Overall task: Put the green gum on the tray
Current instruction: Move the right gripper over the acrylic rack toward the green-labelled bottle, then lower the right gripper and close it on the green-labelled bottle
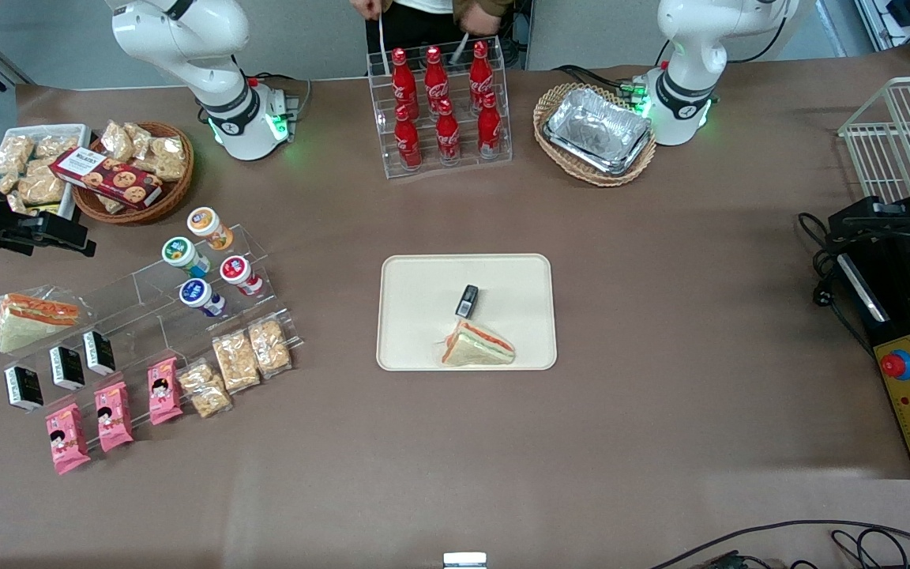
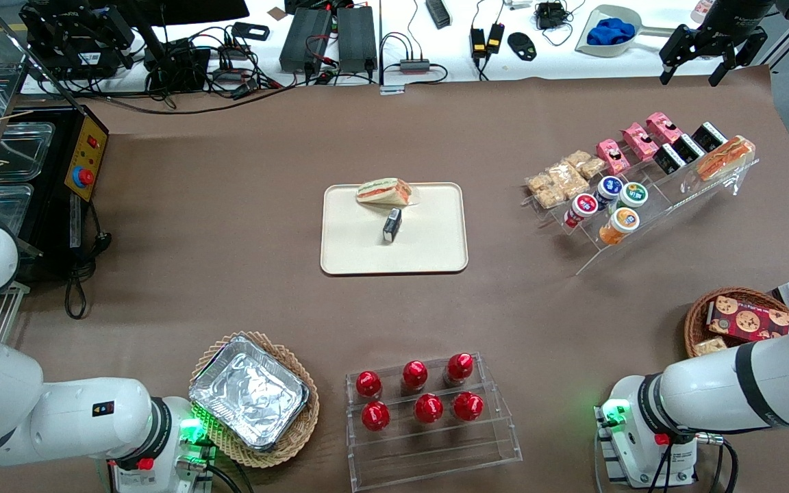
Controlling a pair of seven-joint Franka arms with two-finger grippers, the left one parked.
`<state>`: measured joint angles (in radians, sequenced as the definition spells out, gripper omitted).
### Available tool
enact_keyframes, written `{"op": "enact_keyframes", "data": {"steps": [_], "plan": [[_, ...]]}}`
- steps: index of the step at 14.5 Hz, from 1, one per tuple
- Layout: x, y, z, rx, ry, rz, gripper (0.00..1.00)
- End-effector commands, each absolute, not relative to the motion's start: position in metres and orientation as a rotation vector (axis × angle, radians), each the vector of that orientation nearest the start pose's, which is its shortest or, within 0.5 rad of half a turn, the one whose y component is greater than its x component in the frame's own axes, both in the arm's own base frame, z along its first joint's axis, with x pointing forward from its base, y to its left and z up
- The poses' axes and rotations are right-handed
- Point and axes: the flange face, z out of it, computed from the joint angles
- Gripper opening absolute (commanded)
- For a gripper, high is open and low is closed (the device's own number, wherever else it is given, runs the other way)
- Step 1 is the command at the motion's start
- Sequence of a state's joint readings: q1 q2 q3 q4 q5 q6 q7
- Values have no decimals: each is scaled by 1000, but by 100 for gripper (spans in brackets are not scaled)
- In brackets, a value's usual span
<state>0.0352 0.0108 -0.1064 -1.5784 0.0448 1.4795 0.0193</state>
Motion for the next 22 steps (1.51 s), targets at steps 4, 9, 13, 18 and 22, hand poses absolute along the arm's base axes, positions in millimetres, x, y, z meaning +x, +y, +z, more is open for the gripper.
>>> {"op": "enact_keyframes", "data": {"steps": [4,9,13,18,22], "plan": [[484,-32,585,-3078,112,73,100],[460,-27,538,-3073,102,106,100],[448,-22,496,-3072,100,109,100],[457,-19,441,-3080,106,81,100],[458,-18,412,-3084,117,65,100]]}}
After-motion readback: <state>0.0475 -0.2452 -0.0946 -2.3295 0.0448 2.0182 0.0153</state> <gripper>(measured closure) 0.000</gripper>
